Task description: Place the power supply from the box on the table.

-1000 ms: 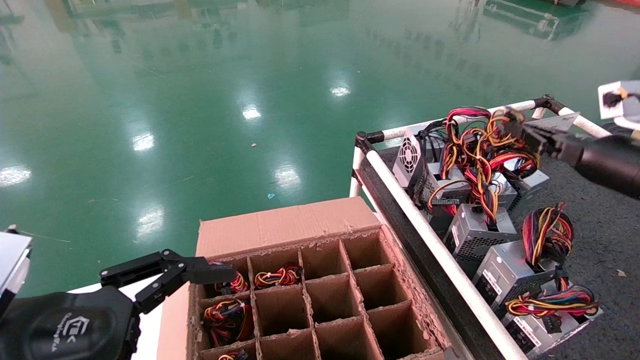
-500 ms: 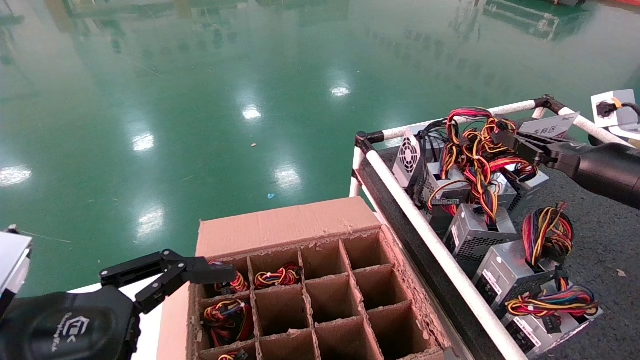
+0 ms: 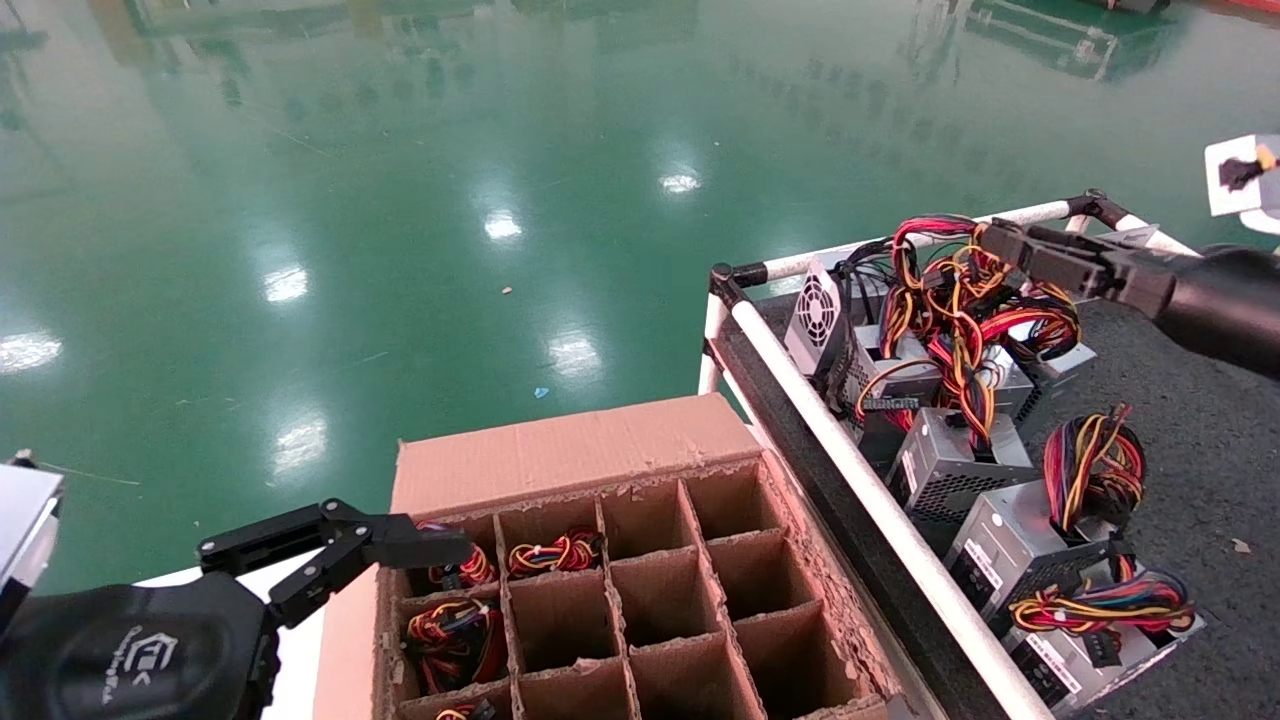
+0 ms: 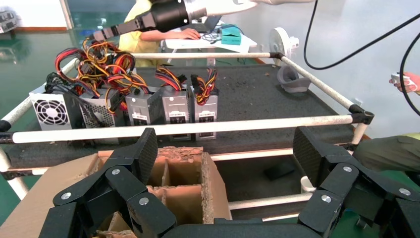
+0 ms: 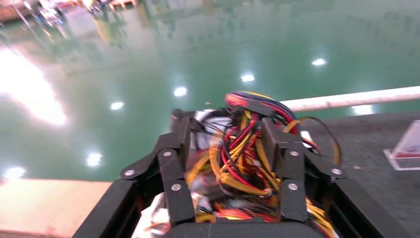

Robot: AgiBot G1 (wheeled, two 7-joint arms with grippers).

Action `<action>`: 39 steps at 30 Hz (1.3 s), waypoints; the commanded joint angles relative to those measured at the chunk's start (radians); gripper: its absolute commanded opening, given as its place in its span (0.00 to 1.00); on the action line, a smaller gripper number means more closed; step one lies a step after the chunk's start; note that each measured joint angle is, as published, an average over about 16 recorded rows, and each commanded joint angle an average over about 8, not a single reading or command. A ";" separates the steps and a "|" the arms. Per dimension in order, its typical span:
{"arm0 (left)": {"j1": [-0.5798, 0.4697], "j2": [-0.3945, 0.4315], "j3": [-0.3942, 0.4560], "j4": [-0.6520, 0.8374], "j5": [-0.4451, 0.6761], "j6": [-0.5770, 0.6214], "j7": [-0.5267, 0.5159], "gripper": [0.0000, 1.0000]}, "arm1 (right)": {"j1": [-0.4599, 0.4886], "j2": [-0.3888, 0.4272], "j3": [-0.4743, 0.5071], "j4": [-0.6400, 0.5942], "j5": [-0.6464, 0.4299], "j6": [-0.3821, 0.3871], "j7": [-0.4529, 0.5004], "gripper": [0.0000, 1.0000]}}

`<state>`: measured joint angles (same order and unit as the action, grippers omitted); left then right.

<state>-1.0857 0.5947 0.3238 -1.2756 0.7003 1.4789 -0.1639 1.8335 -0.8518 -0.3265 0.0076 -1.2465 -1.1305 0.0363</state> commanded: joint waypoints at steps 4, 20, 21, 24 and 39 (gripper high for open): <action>0.000 0.000 0.000 0.000 0.000 0.000 0.000 1.00 | 0.037 0.005 -0.008 0.005 -0.012 -0.029 0.045 1.00; 0.000 0.000 0.000 0.001 -0.001 0.000 0.000 1.00 | 0.058 0.015 -0.011 0.084 0.002 -0.122 0.092 1.00; 0.000 0.000 0.000 0.001 -0.001 0.000 0.000 1.00 | 0.047 0.018 -0.010 0.100 0.009 -0.125 0.093 1.00; 0.000 0.000 0.001 0.001 -0.001 0.000 0.001 1.00 | 0.007 0.029 -0.007 0.159 0.035 -0.137 0.096 1.00; 0.000 0.000 0.001 0.001 -0.001 0.000 0.001 1.00 | -0.206 0.088 0.008 0.469 0.168 -0.200 0.111 1.00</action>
<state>-1.0860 0.5944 0.3249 -1.2746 0.6995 1.4789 -0.1631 1.6280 -0.7643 -0.3187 0.4764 -1.0785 -1.3307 0.1477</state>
